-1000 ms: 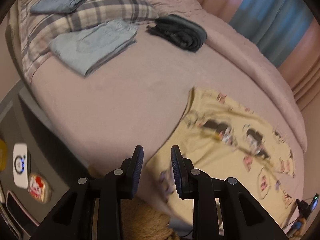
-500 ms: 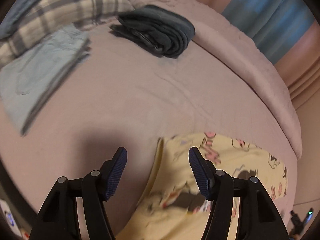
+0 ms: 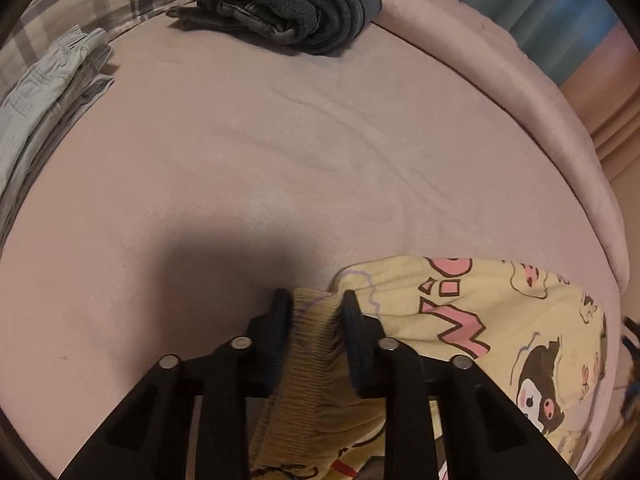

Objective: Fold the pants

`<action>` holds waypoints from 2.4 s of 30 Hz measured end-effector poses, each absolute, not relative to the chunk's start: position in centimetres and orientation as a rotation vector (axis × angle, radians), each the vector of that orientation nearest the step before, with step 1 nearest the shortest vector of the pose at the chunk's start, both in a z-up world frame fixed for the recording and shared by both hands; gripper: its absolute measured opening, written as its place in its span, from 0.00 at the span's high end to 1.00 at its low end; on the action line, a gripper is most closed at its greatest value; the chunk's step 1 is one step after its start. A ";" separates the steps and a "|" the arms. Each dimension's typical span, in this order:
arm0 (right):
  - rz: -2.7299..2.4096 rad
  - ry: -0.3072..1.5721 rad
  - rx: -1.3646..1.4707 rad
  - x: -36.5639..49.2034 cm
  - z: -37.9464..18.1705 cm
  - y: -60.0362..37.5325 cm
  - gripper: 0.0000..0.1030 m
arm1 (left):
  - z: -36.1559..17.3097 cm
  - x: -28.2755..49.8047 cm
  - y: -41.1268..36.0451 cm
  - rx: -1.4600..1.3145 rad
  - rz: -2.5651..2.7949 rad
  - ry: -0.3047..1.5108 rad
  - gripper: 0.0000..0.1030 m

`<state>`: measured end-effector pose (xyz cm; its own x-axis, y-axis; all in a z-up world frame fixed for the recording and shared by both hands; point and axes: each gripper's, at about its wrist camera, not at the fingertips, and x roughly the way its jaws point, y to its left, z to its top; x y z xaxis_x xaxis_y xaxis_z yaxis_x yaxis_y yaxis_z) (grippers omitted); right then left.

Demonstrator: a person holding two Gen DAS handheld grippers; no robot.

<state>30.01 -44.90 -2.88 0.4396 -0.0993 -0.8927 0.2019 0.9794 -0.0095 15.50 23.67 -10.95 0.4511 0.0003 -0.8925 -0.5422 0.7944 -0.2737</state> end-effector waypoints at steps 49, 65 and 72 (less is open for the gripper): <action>-0.100 0.697 0.314 1.9 3.3 -50.6 0.92 | -3.4 -3.8 21.7 -0.831 0.274 0.731 0.81; -0.175 0.757 0.495 -4.7 -4.2 -53.4 0.89 | -8.1 -5.2 21.2 -0.876 0.305 0.868 0.81; -0.240 0.873 0.454 -6.0 -5.8 -52.6 0.84 | -10.3 -5.6 20.6 -0.823 0.321 0.980 0.80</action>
<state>-6.00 -52.64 -5.76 0.6242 -0.0193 -0.7810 0.3830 0.8789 0.2843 -5.58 20.59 -10.30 0.5413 -0.1122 -0.8333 -0.5836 0.6634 -0.4684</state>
